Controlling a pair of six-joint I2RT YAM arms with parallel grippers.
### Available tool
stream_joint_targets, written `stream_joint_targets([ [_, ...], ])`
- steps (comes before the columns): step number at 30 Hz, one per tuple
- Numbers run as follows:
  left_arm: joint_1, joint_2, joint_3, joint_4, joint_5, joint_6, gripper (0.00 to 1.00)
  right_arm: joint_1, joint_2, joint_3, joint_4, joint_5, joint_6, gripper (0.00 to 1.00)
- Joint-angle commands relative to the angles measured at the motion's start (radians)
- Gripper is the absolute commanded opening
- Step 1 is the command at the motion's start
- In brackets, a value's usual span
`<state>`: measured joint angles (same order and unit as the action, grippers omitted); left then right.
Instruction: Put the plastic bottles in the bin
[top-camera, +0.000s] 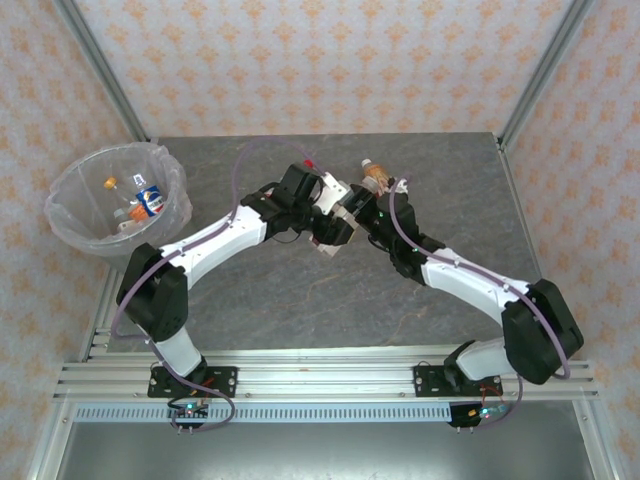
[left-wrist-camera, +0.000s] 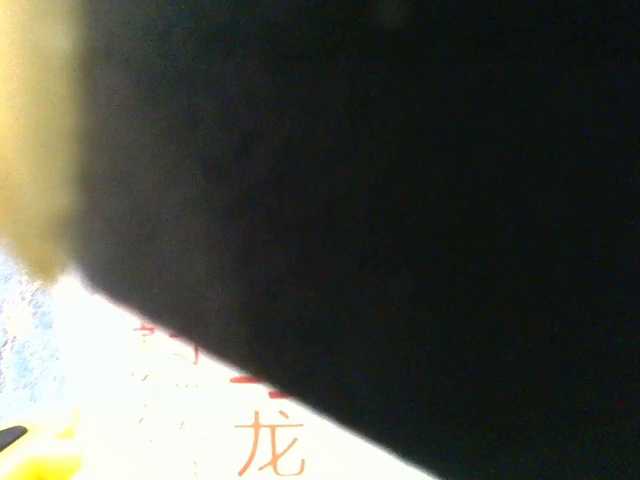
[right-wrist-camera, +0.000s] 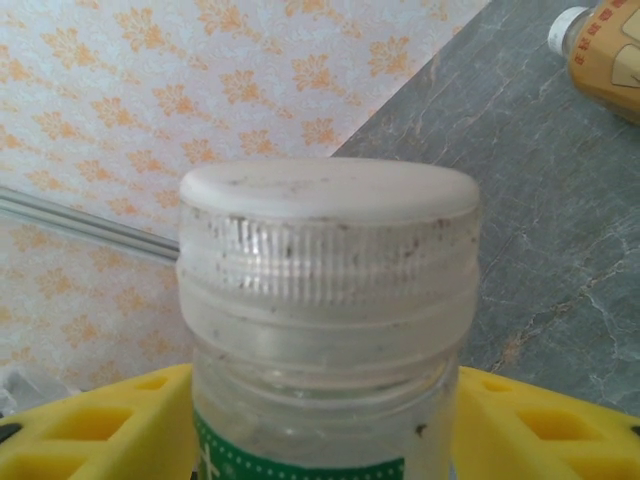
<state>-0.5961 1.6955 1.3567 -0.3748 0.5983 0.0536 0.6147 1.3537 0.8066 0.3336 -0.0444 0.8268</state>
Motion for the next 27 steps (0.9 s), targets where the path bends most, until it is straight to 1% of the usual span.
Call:
stream_joint_targets([
  [1, 0.018, 0.003, 0.016, 0.020, -0.063, -0.012, 0.36, -0.002, -0.072, -0.030, 0.023, 0.019, -0.029, 0.74],
  [2, 0.018, 0.003, 0.015, 0.021, -0.068, -0.014, 0.35, -0.007, -0.081, -0.029, 0.009, 0.014, -0.033, 0.77],
  [6, 0.018, 0.003, 0.012, 0.026, -0.089, -0.022, 0.33, -0.028, -0.123, -0.034, -0.037, 0.021, -0.036, 1.00],
  [11, 0.022, -0.004, 0.007, 0.038, -0.115, -0.041, 0.32, -0.056, -0.165, -0.089, -0.036, 0.081, -0.006, 0.99],
  [12, 0.025, -0.006, 0.006, 0.041, -0.124, -0.048, 0.32, -0.064, -0.201, -0.105, -0.033, 0.090, -0.001, 0.99],
  [16, 0.034, -0.015, -0.008, 0.061, -0.157, -0.068, 0.32, -0.091, -0.255, -0.160, -0.035, 0.124, 0.034, 0.99],
  [20, 0.048, -0.030, -0.019, 0.076, -0.195, -0.095, 0.31, -0.114, -0.316, -0.199, -0.088, 0.163, 0.054, 0.99],
  [24, 0.060, -0.053, -0.027, 0.081, -0.239, -0.122, 0.30, -0.123, -0.342, -0.209, -0.154, 0.190, 0.043, 0.99],
  [27, 0.067, -0.078, -0.037, 0.087, -0.271, -0.132, 0.29, -0.124, -0.343, -0.227, -0.144, 0.203, 0.047, 0.99],
])
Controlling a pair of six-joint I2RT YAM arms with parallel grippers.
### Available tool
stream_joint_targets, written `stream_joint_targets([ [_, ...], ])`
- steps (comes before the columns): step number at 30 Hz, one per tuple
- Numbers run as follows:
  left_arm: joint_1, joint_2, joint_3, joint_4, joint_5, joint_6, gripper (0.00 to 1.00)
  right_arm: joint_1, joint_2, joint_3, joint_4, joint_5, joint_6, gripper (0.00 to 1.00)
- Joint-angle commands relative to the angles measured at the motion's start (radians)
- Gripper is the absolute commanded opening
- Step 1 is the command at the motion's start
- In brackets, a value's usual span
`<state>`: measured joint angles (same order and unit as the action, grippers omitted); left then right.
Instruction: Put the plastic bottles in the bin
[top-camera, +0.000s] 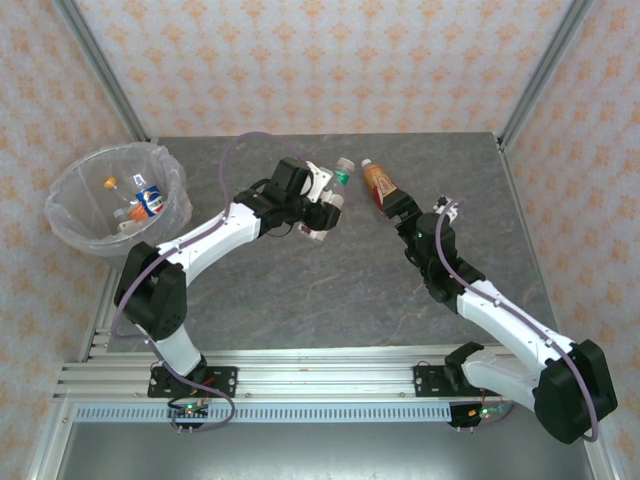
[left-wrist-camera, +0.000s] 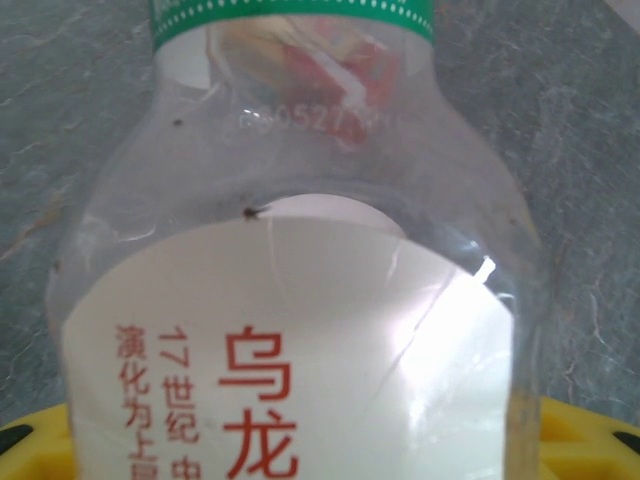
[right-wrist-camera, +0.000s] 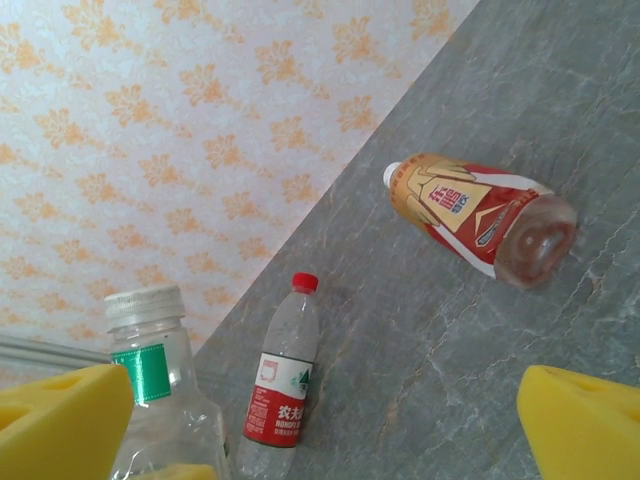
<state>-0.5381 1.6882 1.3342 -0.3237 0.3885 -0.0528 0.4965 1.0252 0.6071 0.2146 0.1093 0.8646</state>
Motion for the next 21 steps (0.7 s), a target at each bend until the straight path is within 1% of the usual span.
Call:
stream_joint_targets([
  [1, 0.010, -0.079, -0.016, 0.038, -0.069, -0.028, 0.29, -0.004, -0.013, -0.034, -0.020, 0.057, 0.017, 0.99],
  [4, 0.021, -0.101, -0.017, 0.027, -0.095, -0.037, 0.29, -0.005, -0.008, -0.056, 0.004, 0.074, 0.071, 0.99],
  [8, 0.035, -0.135, -0.026, 0.021, -0.114, -0.047, 0.30, -0.005, 0.001, -0.059, 0.000, 0.084, 0.101, 0.99],
  [13, 0.057, -0.177, -0.021, -0.005, -0.110, -0.040, 0.30, -0.005, 0.014, -0.062, 0.000, 0.086, 0.096, 0.99],
  [19, 0.086, -0.238, -0.006, -0.053, -0.154, -0.032, 0.29, -0.004, 0.038, -0.053, 0.002, 0.069, 0.081, 0.99],
  [21, 0.094, -0.263, 0.010, -0.081, -0.156, -0.011, 0.29, -0.005, 0.046, -0.048, 0.002, 0.060, 0.071, 0.99],
])
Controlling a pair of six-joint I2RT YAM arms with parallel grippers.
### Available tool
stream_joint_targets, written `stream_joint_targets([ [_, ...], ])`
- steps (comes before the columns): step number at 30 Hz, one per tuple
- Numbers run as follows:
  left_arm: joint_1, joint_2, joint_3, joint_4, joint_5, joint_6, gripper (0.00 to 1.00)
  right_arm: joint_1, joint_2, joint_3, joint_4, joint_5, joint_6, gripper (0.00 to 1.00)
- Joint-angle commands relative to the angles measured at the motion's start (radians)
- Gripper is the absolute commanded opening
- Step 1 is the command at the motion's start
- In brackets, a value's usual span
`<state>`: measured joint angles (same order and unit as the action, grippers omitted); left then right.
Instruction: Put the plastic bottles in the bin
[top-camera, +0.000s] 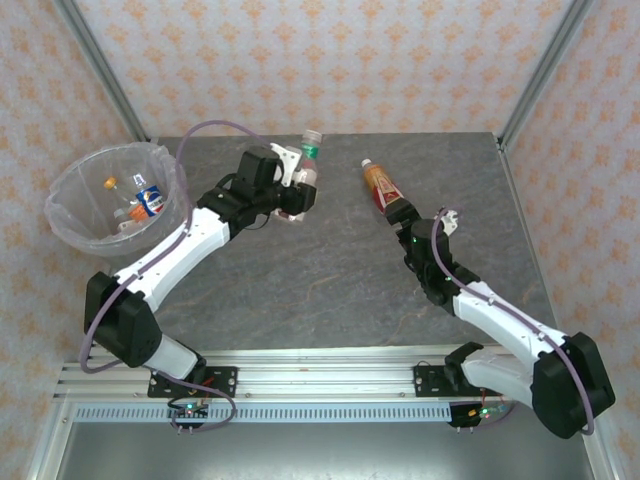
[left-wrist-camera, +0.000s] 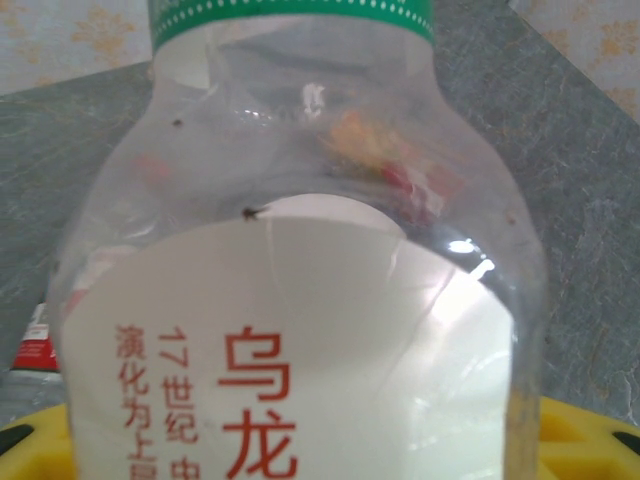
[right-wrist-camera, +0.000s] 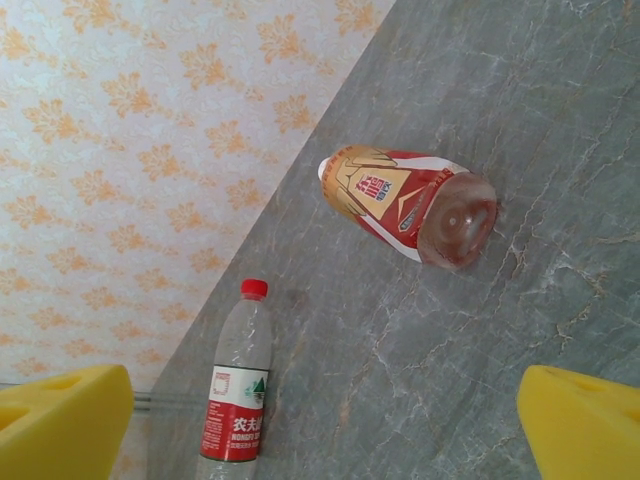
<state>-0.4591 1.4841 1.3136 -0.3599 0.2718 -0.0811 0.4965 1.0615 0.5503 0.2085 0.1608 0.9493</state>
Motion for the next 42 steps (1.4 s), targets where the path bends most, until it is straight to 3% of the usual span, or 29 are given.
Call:
stream_joint_targets([
  [1, 0.017, -0.068, 0.037, -0.055, -0.047, 0.027, 0.29, -0.005, 0.014, 0.012, 0.008, 0.002, -0.019, 0.99],
  [13, 0.072, -0.157, 0.144, -0.113, -0.310, 0.081, 0.30, -0.004, 0.075, 0.082, -0.036, -0.086, -0.081, 0.99],
  [27, 0.158, -0.190, 0.185, -0.039, -0.787, 0.174, 0.31, -0.006, 0.118, 0.122, -0.039, -0.113, -0.092, 0.99],
  [33, 0.234, -0.229, 0.119, 0.036, -0.897, 0.204, 0.31, -0.005, 0.147, 0.134, -0.041, -0.116, -0.089, 0.99],
  [37, 0.326, -0.208, 0.127, 0.052, -1.117, 0.198, 0.32, -0.005, 0.159, 0.144, -0.042, -0.124, -0.085, 0.99],
  [42, 0.521, -0.210, 0.107, 0.019, -1.071, 0.066, 0.32, -0.005, 0.167, 0.160, -0.061, -0.130, -0.090, 0.99],
])
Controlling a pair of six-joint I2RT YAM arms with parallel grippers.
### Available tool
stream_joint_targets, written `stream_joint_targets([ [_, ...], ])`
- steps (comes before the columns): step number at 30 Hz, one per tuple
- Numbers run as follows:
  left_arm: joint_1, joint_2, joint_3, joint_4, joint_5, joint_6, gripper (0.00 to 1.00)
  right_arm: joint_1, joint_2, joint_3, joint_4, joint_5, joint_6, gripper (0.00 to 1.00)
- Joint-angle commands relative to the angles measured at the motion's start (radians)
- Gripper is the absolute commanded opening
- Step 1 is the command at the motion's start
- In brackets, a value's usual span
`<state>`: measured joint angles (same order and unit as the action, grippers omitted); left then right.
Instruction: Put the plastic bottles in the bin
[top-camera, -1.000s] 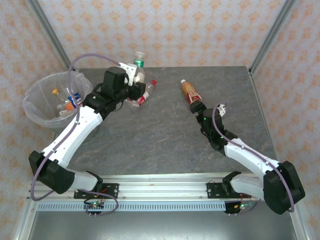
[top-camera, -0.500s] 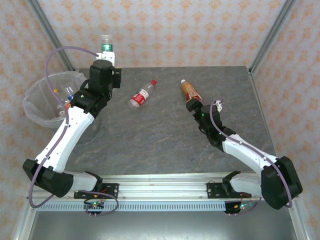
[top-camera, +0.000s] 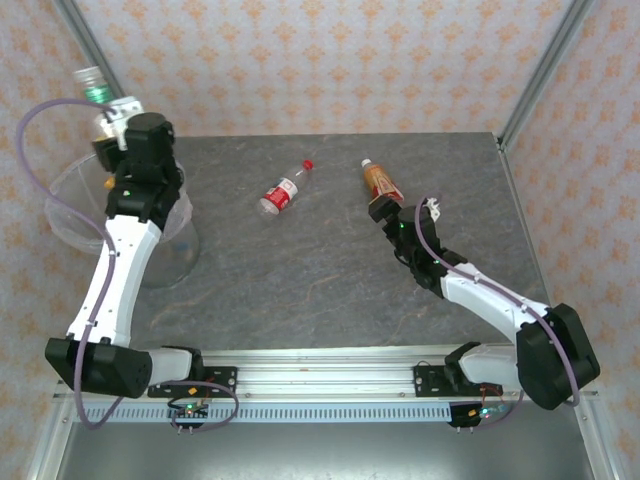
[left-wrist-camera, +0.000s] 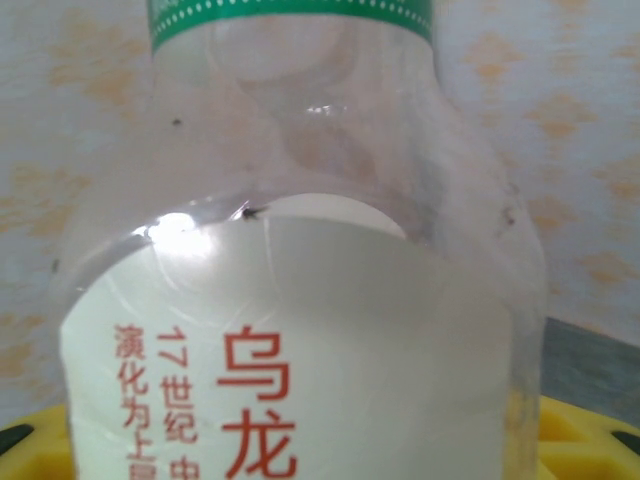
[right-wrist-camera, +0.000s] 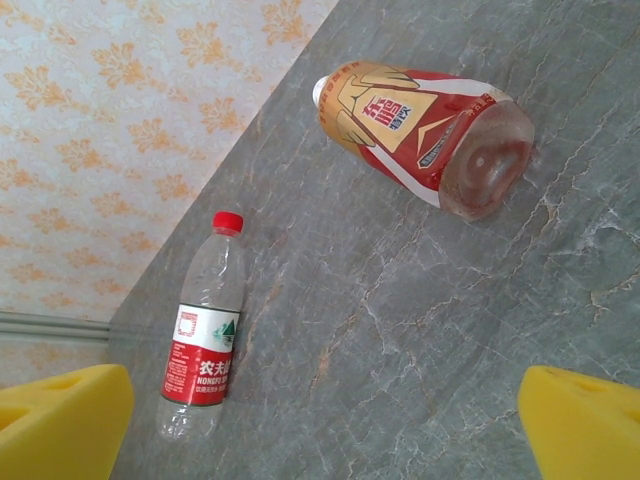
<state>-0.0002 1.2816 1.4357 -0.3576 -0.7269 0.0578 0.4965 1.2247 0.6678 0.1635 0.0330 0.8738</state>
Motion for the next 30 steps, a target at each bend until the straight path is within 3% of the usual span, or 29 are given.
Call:
stream_joint_targets([
  [1, 0.081, -0.012, -0.030, 0.032, -0.075, -0.076, 0.32, -0.006, 0.003, 0.046, -0.019, -0.002, -0.015, 0.99],
  [8, 0.216, -0.008, -0.120, 0.109, -0.103, -0.088, 0.32, -0.005, 0.027, 0.079, -0.058, -0.007, -0.019, 0.99],
  [12, 0.247, 0.016, -0.168, 0.177, -0.103, -0.071, 0.33, -0.005, 0.062, 0.115, -0.073, -0.026, -0.019, 0.99],
  [16, 0.294, 0.055, -0.162, 0.140, -0.109, -0.111, 0.34, -0.005, 0.095, 0.148, -0.083, -0.054, -0.014, 0.99],
  [22, 0.342, 0.098, -0.154, 0.090, 0.014, -0.186, 0.40, -0.004, 0.125, 0.168, -0.089, -0.076, 0.008, 0.99],
  [26, 0.342, 0.113, -0.114, 0.032, 0.078, -0.218, 0.56, -0.004, 0.128, 0.168, -0.090, -0.074, 0.018, 0.99],
  [30, 0.340, 0.141, -0.024, -0.086, 0.011, -0.260, 0.79, -0.004, 0.124, 0.165, -0.099, -0.068, 0.015, 0.99],
])
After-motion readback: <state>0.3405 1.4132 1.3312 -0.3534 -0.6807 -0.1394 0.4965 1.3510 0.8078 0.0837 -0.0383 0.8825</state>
